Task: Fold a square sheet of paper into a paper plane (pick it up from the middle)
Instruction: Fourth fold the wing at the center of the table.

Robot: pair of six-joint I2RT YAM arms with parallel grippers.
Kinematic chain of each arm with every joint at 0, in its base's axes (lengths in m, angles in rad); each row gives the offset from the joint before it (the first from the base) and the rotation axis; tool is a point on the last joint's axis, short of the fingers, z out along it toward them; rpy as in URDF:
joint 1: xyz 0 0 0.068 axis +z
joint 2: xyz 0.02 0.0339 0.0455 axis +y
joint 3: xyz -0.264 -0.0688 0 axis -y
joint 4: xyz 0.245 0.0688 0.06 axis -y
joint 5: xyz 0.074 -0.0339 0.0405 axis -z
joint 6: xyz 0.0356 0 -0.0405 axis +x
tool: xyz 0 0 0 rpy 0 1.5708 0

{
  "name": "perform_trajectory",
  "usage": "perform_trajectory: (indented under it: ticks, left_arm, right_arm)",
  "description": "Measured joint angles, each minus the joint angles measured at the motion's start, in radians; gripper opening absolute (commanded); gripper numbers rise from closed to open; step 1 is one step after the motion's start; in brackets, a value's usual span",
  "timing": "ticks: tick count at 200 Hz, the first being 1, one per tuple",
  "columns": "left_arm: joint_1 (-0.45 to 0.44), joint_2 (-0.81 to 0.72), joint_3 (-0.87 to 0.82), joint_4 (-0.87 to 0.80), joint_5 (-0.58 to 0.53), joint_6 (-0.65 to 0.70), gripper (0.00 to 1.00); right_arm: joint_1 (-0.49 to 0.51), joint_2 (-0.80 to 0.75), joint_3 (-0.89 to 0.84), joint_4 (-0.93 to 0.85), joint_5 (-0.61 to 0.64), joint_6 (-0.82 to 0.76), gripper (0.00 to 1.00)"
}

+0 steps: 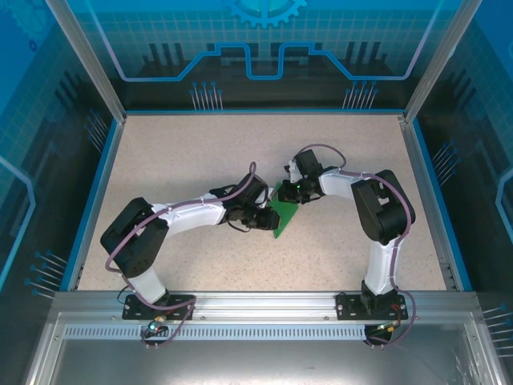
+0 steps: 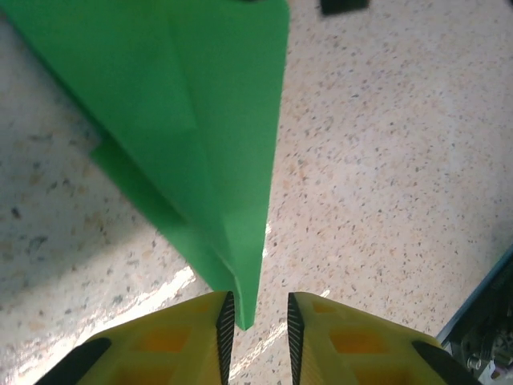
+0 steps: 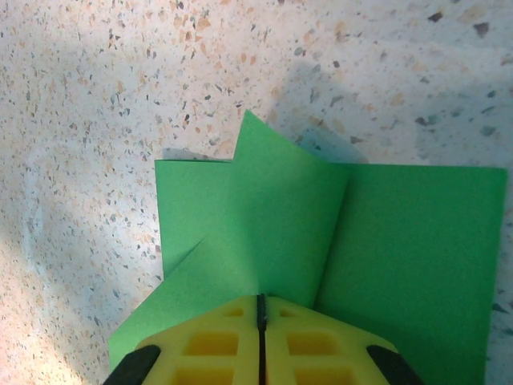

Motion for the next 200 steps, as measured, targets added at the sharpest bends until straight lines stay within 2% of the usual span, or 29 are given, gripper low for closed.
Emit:
perform_trajectory:
  ticks: [83, 200]
  left_arm:
    - [-0.019, 0.076, -0.003, 0.03, -0.039, -0.048, 0.29]
    - [-0.019, 0.122, 0.034, 0.031, -0.041, -0.047, 0.08]
  right_arm:
    - [0.0, 0.0, -0.003, 0.002, 0.0, -0.001, 0.07]
    - [-0.008, 0.0, -0.011, 0.016, -0.017, -0.001, 0.06]
